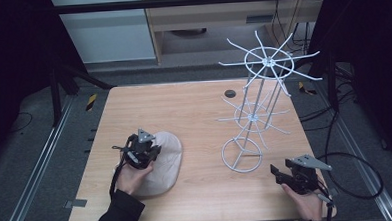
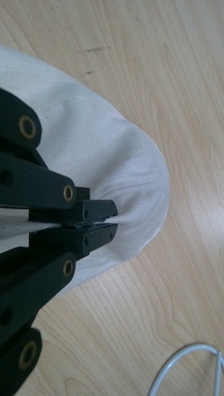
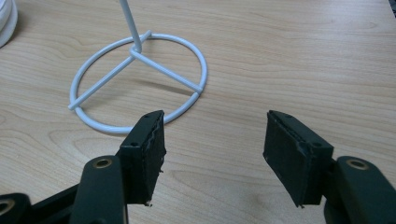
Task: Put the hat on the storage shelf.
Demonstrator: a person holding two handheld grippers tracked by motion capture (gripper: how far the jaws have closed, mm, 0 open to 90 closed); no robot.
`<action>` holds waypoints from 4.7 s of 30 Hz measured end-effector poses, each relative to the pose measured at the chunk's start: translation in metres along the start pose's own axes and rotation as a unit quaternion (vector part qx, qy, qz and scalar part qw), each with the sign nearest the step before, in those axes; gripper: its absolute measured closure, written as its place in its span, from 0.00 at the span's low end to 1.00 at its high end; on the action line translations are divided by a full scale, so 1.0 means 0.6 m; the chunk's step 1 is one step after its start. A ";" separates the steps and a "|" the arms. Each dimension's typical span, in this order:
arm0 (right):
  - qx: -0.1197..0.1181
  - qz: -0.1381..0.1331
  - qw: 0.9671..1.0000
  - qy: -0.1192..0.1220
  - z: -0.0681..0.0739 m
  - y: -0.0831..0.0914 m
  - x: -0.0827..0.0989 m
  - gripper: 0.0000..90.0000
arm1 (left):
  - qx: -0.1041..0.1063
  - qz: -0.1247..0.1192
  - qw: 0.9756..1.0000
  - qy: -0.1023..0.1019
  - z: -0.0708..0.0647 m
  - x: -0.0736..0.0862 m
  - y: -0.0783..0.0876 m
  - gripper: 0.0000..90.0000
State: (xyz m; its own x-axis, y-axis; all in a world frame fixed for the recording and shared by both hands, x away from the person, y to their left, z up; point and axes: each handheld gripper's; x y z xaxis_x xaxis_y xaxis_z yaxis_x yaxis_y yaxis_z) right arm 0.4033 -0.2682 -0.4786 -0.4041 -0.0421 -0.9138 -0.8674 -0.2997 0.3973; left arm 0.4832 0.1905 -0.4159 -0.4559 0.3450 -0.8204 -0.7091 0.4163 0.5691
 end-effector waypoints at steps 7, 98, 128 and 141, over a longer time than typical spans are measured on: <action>0.002 -0.002 1.000 0.001 -0.002 0.001 0.001 0.43 | 0.067 -0.067 0.995 -0.018 -0.003 -0.010 0.022 0.98; 0.013 -0.012 1.000 0.001 -0.009 0.006 0.003 0.39 | -0.039 -0.003 0.998 0.048 0.042 0.149 0.104 0.99; 0.010 -0.010 1.000 0.002 -0.006 0.001 0.006 0.39 | -0.019 -0.125 0.991 0.044 -0.002 0.013 0.077 0.99; 0.011 -0.015 1.000 0.007 -0.012 0.001 0.005 0.39 | -0.042 -0.035 0.998 0.037 -0.018 0.005 -0.046 0.99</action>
State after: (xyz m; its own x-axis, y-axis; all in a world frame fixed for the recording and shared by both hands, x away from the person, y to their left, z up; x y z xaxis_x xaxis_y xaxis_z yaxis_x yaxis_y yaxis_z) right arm 0.4036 -0.2752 -0.4817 -0.3738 -0.0468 -0.9263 -0.8853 -0.2799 0.3714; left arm 0.4955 0.1709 -0.4345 -0.4403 0.2540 -0.8612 -0.7817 0.3633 0.5069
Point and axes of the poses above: each handheld gripper's, and its own axes: y roughly backward along the jaws, x roughly out of its underside, z roughly to its left, and after that the axes turned 11 degrees about -z, right-handed
